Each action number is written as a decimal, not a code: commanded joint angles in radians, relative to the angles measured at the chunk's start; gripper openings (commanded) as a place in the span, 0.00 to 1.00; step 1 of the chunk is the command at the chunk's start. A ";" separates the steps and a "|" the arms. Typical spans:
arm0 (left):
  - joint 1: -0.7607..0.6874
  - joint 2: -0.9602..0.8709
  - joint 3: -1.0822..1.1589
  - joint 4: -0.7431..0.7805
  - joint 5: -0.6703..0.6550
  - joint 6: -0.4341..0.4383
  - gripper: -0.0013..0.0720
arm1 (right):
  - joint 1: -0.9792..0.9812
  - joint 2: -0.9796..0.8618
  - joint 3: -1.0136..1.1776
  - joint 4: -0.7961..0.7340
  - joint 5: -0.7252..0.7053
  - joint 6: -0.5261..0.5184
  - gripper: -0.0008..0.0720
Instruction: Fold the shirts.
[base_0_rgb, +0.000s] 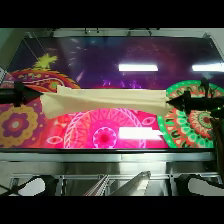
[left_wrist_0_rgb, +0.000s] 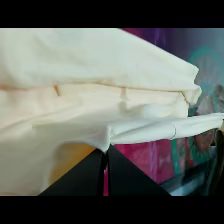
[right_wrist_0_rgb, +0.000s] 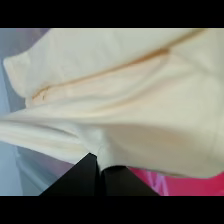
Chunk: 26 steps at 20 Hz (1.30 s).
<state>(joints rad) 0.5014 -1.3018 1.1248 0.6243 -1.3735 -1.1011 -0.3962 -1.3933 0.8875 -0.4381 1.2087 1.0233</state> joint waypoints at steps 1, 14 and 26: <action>-0.090 -0.212 0.195 -0.013 0.027 0.006 0.04 | 0.086 -0.134 0.161 0.036 -0.157 -0.006 0.03; -0.274 -0.806 0.866 0.134 -0.176 -0.053 0.43 | 0.070 -0.343 0.345 -0.081 -0.200 -0.164 0.71; -0.285 -0.666 0.804 0.080 -0.146 -0.071 0.03 | 0.093 -0.494 0.425 -0.163 0.022 0.055 0.94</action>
<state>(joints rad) 0.2222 -1.9831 1.9499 0.7456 -1.5082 -1.1702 -0.3504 -1.8366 1.3109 -0.6781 1.2079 1.0775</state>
